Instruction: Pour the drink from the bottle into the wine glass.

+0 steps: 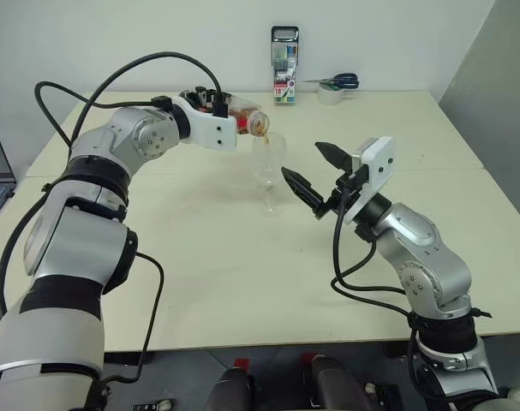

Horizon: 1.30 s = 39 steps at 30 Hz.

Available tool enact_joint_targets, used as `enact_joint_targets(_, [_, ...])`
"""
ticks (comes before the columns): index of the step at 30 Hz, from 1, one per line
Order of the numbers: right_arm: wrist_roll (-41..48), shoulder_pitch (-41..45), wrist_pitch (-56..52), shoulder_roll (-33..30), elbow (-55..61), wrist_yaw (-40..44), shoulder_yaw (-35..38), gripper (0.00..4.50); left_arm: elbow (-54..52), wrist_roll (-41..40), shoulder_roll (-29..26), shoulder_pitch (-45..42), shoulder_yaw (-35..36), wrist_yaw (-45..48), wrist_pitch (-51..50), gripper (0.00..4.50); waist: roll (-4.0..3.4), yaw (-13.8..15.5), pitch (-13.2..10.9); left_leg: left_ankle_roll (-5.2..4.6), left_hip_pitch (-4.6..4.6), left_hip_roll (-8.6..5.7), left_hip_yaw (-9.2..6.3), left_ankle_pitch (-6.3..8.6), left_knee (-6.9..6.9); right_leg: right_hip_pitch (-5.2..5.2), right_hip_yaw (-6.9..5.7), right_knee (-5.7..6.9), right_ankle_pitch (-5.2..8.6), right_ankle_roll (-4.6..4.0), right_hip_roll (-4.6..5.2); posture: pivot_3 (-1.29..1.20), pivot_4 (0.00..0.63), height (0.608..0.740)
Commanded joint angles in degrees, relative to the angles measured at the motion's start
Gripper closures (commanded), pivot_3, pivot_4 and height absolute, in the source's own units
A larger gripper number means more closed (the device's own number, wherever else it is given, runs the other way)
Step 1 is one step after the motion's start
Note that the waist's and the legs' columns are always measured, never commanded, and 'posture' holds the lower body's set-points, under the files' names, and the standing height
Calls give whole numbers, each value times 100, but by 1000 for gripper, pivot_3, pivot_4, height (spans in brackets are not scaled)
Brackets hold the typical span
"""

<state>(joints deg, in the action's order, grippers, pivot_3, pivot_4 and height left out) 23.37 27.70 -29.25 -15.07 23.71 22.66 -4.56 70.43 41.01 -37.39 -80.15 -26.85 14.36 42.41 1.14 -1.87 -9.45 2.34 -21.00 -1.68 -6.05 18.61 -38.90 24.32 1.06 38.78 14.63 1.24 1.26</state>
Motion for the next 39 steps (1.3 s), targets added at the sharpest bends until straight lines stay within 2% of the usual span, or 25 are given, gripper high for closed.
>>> enact_joint_targets(1, [16, 75, 164, 9, 158, 53, 98, 0, -52, 1, -155, -326, 29, -153, 58, 2821, 0, -1, 0, 0, 0, 0, 0, 0, 0, 0, 0, 0, 0, 0, 0, 0, 150, 740])
enact_joint_targets(39, [-40, -112, 142, 77, 368, 31, -19, 0, 95, 500, -126, -621, -413, -653, 81, 2821, 0, -4, 0, 0, 0, -26, 1, 0, -5, 4, 2, 13, 1, 1, 3, 0, 150, 740])
